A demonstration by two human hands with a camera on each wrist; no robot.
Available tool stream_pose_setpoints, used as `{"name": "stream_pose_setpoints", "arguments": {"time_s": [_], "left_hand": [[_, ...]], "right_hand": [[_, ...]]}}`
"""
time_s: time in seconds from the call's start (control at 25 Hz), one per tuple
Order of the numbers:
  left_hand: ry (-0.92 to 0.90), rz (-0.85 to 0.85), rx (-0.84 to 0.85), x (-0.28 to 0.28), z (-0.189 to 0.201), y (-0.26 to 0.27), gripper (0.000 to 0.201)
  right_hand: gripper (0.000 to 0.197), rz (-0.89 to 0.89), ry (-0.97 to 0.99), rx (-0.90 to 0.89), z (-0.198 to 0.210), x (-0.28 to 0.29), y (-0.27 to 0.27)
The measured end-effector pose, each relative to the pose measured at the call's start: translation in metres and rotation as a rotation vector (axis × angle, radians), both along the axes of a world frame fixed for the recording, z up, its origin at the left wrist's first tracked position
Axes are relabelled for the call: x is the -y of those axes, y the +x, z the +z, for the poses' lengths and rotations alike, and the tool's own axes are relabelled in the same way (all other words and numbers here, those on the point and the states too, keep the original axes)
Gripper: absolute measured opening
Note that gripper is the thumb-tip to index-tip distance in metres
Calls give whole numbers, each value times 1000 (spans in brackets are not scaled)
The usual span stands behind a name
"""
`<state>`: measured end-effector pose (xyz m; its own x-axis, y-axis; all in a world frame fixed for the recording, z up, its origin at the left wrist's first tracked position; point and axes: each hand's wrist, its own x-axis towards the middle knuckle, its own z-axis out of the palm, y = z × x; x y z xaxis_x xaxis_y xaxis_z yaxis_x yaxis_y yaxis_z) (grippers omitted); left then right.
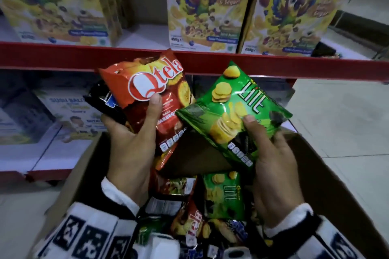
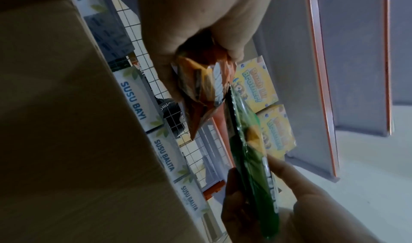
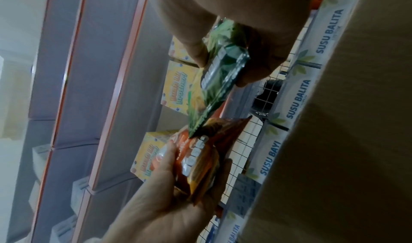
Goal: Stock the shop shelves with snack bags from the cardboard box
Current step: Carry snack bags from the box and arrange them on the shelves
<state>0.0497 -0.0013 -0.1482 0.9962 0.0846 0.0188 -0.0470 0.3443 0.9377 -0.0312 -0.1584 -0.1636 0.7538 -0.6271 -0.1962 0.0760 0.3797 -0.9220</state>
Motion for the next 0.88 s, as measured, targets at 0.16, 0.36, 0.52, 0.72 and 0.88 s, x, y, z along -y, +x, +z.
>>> {"name": "stream_pose_setpoints", "arguments": {"time_s": [0.16,0.36,0.52,0.72,0.88], "left_hand": [[89,1,83,1,-26,11,93],[215,-2,-26,8,-23,23,88],[253,-107,-133,3,11,5,87],[156,-129,-300,-11,92,-34,111],[120,-108,-259,-20,208,-29,103]], "right_hand": [[121,7,75,-66,-27,8,16],[108,5,43,-140,-20,4,18],[78,63,5,-168,21,7,5],[80,116,34,-198,109,-4,-29],[81,133,0,-148,230,-9,-26]]}}
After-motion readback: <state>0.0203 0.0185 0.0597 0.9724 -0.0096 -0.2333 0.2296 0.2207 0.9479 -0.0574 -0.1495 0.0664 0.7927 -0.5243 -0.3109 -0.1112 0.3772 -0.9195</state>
